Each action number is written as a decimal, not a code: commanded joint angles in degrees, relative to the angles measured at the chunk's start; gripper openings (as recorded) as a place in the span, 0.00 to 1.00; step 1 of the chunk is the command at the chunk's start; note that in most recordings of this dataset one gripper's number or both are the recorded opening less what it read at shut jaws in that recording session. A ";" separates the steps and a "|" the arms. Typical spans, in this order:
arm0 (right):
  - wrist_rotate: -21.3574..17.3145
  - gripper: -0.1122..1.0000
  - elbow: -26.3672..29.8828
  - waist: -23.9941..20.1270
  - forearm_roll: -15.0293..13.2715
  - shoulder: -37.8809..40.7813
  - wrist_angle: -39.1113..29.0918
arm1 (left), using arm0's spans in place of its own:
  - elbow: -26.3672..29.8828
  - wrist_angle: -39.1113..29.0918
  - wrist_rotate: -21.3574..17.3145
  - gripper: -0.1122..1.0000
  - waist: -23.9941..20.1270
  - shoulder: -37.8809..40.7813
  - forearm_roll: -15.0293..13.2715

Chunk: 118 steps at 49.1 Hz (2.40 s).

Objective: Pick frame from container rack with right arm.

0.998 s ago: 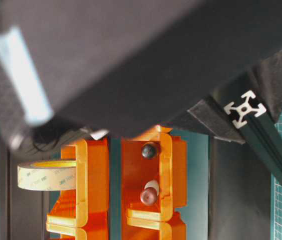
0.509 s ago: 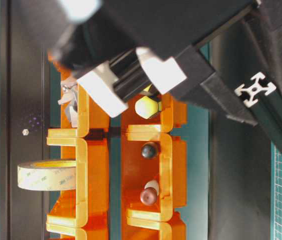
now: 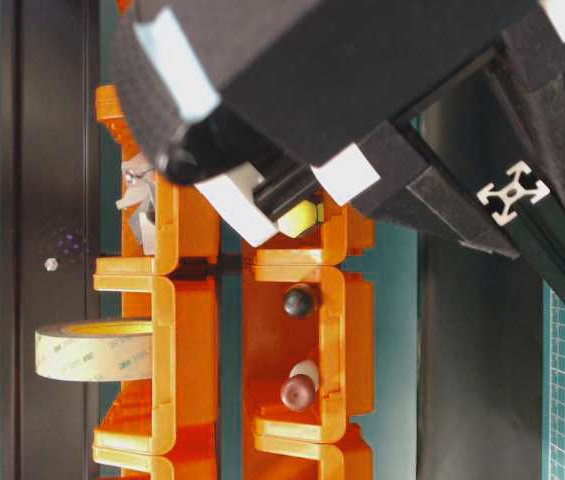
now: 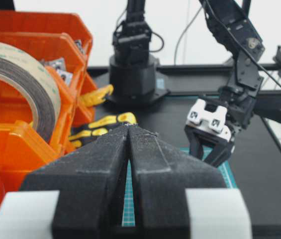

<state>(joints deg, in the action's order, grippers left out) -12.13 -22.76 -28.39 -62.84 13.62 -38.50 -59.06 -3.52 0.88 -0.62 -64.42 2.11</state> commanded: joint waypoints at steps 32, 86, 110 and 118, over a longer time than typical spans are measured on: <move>-4.92 0.33 -0.70 0.97 0.70 -0.53 2.90 | 1.32 0.18 -0.09 0.11 -0.44 0.35 0.18; -7.12 0.84 -0.70 -4.31 22.06 -0.97 5.62 | 0.70 0.18 0.09 0.11 -0.44 0.09 0.18; -23.47 0.84 2.99 -5.71 20.39 -12.83 -3.16 | 0.70 -4.66 0.18 0.11 -0.62 -1.05 0.18; -29.71 0.84 2.72 -6.77 18.63 -17.40 -3.16 | 0.79 -5.19 0.18 0.11 -0.62 -1.49 0.18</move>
<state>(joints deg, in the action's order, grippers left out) -40.08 -21.09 -34.63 -43.07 -0.26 -41.31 -59.15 -8.88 0.88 -1.05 -66.01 2.11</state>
